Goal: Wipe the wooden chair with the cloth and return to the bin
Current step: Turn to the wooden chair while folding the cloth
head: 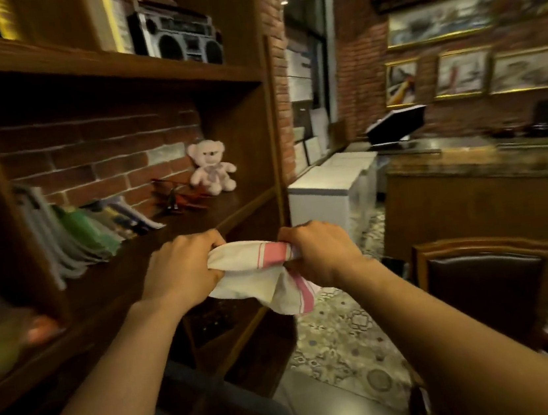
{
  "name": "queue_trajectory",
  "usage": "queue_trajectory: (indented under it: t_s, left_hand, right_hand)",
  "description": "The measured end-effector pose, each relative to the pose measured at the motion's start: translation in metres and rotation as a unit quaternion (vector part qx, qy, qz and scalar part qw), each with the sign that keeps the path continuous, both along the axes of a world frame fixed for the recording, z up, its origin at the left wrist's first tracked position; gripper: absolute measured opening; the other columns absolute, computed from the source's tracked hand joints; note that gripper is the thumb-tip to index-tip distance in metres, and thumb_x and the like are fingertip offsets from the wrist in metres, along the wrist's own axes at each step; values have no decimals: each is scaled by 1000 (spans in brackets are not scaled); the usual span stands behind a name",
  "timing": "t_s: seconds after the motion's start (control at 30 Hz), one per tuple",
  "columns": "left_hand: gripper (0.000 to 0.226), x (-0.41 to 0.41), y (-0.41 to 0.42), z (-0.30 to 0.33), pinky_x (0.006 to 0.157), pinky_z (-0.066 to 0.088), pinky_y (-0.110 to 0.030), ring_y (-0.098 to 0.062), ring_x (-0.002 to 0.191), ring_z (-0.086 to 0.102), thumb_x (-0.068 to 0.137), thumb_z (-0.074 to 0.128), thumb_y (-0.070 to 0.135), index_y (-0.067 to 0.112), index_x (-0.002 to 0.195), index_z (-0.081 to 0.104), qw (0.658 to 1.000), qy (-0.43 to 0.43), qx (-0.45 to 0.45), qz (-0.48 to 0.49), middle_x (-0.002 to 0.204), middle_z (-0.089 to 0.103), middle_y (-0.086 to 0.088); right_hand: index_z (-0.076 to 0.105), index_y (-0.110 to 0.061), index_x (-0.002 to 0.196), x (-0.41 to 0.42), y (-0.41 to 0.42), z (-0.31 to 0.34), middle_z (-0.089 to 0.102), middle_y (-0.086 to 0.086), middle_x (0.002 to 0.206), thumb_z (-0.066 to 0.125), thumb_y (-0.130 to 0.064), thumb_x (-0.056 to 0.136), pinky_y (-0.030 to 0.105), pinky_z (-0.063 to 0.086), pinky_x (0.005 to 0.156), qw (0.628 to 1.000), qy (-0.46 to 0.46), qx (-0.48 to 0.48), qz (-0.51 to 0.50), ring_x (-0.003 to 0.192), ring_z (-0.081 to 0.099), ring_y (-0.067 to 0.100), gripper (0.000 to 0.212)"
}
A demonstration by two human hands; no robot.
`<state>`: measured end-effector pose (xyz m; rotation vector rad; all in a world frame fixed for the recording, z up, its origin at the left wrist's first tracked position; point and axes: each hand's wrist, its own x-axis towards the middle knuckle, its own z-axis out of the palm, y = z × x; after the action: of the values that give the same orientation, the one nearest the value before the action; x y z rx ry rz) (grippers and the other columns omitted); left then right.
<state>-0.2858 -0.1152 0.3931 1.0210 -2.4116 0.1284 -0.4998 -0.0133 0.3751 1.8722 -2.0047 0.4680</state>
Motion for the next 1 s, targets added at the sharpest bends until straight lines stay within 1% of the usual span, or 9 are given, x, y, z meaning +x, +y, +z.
queue_trajectory:
  t_s: [0.07,0.13,0.33,0.43,0.53,0.67,0.77,0.9,1.0]
  left_hand:
    - [28,-51,5,-5,59,34,-33,-13,72,50,76,75,28,41,93,56,999,-6,7,-40,82,59,16]
    - [27,-103,13,-11,60,35,-33,-17,76,57,76,74,27,40,94,57,997,-13,10,-79,86,64,14]
    - [30,-261,52,-34,68,48,-39,-28,89,65,73,74,28,36,98,59,984,-38,14,-171,94,69,7]
    - [26,-328,72,-54,63,42,-36,-29,86,65,74,75,30,36,95,61,976,-46,4,-214,90,69,6]
    - [26,-381,91,-81,60,35,-32,-27,80,65,73,75,29,38,92,61,964,-58,7,-260,87,69,6]
    - [28,-418,99,-123,57,34,-32,-28,79,65,73,75,27,39,93,61,953,-82,29,-290,87,70,6]
    - [29,-433,96,-160,59,41,-35,-28,83,65,74,75,23,38,95,63,943,-103,63,-312,89,70,6]
    - [25,-439,88,-211,60,43,-35,-26,79,64,75,75,25,36,93,63,929,-109,98,-340,86,70,5]
    - [22,-439,79,-253,57,40,-35,-27,76,64,75,74,25,36,89,62,919,-116,122,-357,83,69,4]
  right_hand:
    - [57,-31,107,-42,19,-5,69,5,101,64,-40,84,37,43,66,999,3,6,-32,92,64,33,25]
    - [59,-30,108,-87,39,-10,69,4,103,63,-38,85,38,46,67,998,1,8,-63,92,64,32,24]
    - [54,-30,108,-219,110,-33,67,4,103,64,-35,85,36,36,63,988,-42,25,-146,88,63,33,25]
    - [48,-30,110,-271,143,-55,65,5,107,67,-33,83,36,37,65,980,-108,68,-155,91,61,33,33]
    - [42,-32,122,-306,171,-83,63,6,118,70,-29,80,43,48,74,964,-171,92,-183,101,60,33,52]
    - [47,-39,130,-325,189,-124,63,1,121,75,-22,73,46,50,83,947,-220,118,-200,105,59,29,66]
    - [48,-39,133,-330,191,-161,63,-1,123,79,-21,73,49,49,89,932,-261,138,-210,112,57,26,70]
    - [48,-37,135,-327,186,-208,61,-5,127,84,-27,74,49,48,93,915,-305,149,-217,115,56,22,71]
    - [47,-35,137,-318,176,-246,62,-5,126,80,-34,78,49,48,93,904,-331,169,-213,115,57,21,67]
